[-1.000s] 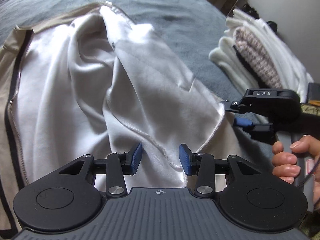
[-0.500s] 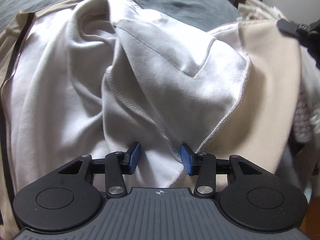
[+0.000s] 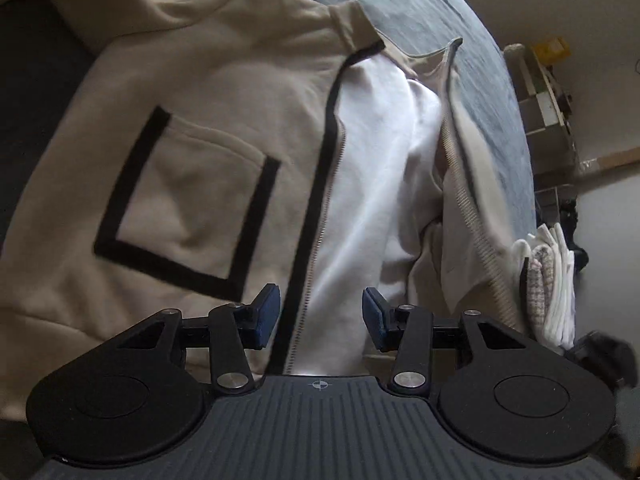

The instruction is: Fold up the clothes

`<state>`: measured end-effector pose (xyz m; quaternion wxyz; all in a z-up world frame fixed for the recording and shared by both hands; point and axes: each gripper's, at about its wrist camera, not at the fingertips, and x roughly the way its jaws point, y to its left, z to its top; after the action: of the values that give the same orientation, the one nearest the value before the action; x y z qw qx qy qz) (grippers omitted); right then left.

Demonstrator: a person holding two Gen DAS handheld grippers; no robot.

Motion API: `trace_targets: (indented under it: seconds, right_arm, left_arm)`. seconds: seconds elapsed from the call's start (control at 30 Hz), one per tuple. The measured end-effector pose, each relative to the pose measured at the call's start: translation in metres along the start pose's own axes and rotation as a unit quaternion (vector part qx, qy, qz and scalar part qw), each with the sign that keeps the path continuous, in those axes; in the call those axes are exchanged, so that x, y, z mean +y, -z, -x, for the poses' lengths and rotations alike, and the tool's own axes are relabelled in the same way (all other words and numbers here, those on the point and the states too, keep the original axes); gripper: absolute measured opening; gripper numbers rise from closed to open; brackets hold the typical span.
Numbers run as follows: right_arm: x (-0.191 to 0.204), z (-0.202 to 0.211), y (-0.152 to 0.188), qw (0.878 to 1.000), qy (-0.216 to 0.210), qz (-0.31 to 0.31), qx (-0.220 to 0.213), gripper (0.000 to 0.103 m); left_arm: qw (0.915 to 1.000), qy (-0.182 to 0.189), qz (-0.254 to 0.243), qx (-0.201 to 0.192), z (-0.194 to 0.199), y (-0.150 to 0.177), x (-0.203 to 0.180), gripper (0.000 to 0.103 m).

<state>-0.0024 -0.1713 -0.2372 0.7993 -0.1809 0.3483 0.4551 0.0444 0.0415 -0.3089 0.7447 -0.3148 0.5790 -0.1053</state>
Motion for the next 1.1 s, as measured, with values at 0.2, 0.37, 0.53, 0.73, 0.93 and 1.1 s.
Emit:
trace_targets:
  seconds: [0.2,0.37,0.53,0.73,0.93,1.1]
  right_arm:
    - [0.042,-0.009,0.013,0.997,-0.021,0.038,0.069,0.004]
    - [0.043,-0.007,0.011,0.997,-0.026,-0.027,0.073,0.004]
    - [0.065,-0.051,0.035,0.987,0.013,-0.039,0.155,0.012]
    - [0.064,0.001,0.044,0.970,0.046,-0.207,0.120,0.036]
    - [0.019,0.084,0.112,0.874,0.202,-0.428,0.109,0.062]
    - [-0.030,0.075,0.192,0.782,0.189,-0.578,0.136,0.064]
  left_arm:
    - [0.9986,-0.004,-0.023,0.047,-0.012,0.020,0.002,0.045]
    - [0.9956,-0.004,-0.081,0.046,-0.016,0.029,-0.016,0.045]
    - [0.9753,-0.049,-0.212,0.038,-0.040,0.033,-0.054,0.045]
    - [0.9092,-0.095,-0.403,0.044,-0.074,0.061,-0.101,0.045]
    - [0.8701,-0.072,-0.487,0.032,-0.069,0.077,-0.117,0.045]
    - [0.8372,-0.043,-0.542,0.057,-0.086,0.096,-0.129,0.046]
